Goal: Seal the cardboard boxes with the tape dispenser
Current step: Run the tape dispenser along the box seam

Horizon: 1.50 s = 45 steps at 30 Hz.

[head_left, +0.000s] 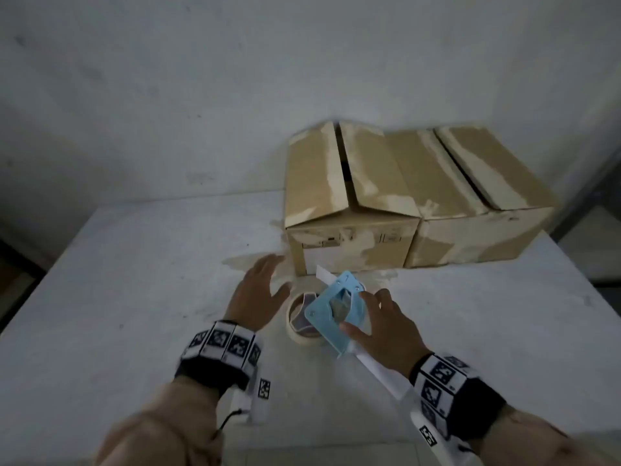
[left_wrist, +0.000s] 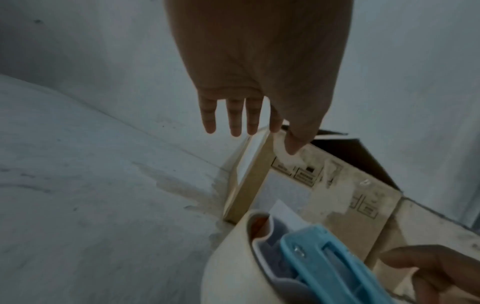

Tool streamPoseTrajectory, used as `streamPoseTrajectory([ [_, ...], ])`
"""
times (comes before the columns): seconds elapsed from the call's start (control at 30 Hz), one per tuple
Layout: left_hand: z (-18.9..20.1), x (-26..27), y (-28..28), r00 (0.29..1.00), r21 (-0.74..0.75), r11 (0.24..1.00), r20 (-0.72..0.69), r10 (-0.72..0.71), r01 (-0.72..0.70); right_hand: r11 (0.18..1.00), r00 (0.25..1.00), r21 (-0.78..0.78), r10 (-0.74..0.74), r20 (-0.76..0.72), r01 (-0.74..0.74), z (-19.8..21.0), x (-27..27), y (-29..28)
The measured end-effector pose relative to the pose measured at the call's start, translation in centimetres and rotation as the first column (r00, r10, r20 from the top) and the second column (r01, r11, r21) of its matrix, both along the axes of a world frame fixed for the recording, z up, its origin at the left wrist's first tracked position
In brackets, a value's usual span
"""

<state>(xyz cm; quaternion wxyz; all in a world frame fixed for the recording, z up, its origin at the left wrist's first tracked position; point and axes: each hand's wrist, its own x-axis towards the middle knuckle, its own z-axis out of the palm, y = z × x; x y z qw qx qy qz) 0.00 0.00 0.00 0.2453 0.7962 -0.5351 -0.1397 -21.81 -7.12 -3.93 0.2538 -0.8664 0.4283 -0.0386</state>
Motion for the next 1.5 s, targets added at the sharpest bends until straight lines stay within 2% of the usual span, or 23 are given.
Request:
streamPoseTrajectory([
  [0.07, -0.5, 0.2, -0.8, 0.999, 0.067, 0.998, 0.031, 0.02, -0.022, 1.0, 0.996, 0.028, -0.007, -0.085, 0.01, -0.5, 0.1, 0.2],
  [0.17, -0.9, 0.1, -1.8, 0.998, 0.123, 0.991, 0.041, 0.048, -0.052, 0.997, 0.995, 0.081, 0.012, -0.103, -0.004, -2.0, -0.1, 0.4],
  [0.37, -1.3, -0.8, -2.7, 0.998, 0.133, 0.99, 0.056, 0.035, -0.043, 0.991, 0.997, 0.109, 0.083, -0.005, -0.082, -4.9, -0.3, 0.5],
  [0.5, -0.7, -0.8, -3.5, 0.994, 0.118, 0.99, 0.085, 0.063, -0.073, 0.973, 0.994, 0.211, 0.083, 0.068, -0.095, -5.3, -0.2, 0.9],
  [0.63, 0.6, -0.8, -4.6, 0.993, 0.081, 0.994, 0.102, 0.059, -0.068, 0.994, 0.996, 0.098, 0.048, 0.082, -0.056, -4.1, -0.4, 0.7],
  [0.77, 1.5, 0.0, -5.5, 0.995, 0.015, 0.997, 0.075, 0.07, -0.072, 0.989, 0.989, 0.085, 0.115, 0.087, -0.123, -1.1, -3.0, 0.2],
  [0.9, 2.1, 1.8, -5.9, 0.994, -0.069, 0.993, 0.049, 0.096, -0.093, 0.979, 0.95, 0.124, 0.12, 0.287, -0.161, 3.0, -6.5, -0.6],
  [0.97, 2.2, 2.2, -6.3, 0.994, -0.072, 0.994, 0.051, 0.092, -0.088, 0.973, 0.901, 0.19, 0.038, 0.432, -0.132, 5.0, -7.7, -1.1],
  [1.07, 2.5, 1.9, -7.4, 0.998, -0.049, 0.998, 0.051, 0.036, -0.034, 0.937, 0.779, 0.34, -0.154, 0.608, -0.08, 7.6, -8.4, -2.1],
  [1.2, 2.8, 1.9, -9.8, 0.996, -0.053, 0.997, 0.069, -0.051, 0.055, 0.885, 0.522, 0.457, -0.349, 0.778, -0.09, 10.0, -7.1, -2.9],
  [1.23, 2.9, 1.9, -10.4, 0.994, -0.045, 0.996, 0.083, -0.073, 0.077, 0.881, 0.479, 0.463, -0.366, 0.798, -0.098, 10.4, -6.6, -3.2],
  [1.33, 2.9, 2.0, -12.0, 0.985, 0.032, 0.993, 0.125, -0.116, 0.113, 0.916, 0.435, 0.39, -0.315, 0.844, -0.093, 11.4, -4.4, -4.4],
  [1.5, 3.6, 1.9, -14.0, 0.971, 0.11, 0.987, 0.194, -0.139, 0.119, 0.95, 0.315, 0.301, -0.31, 0.897, 0.079, 11.8, -0.9, -6.0],
])
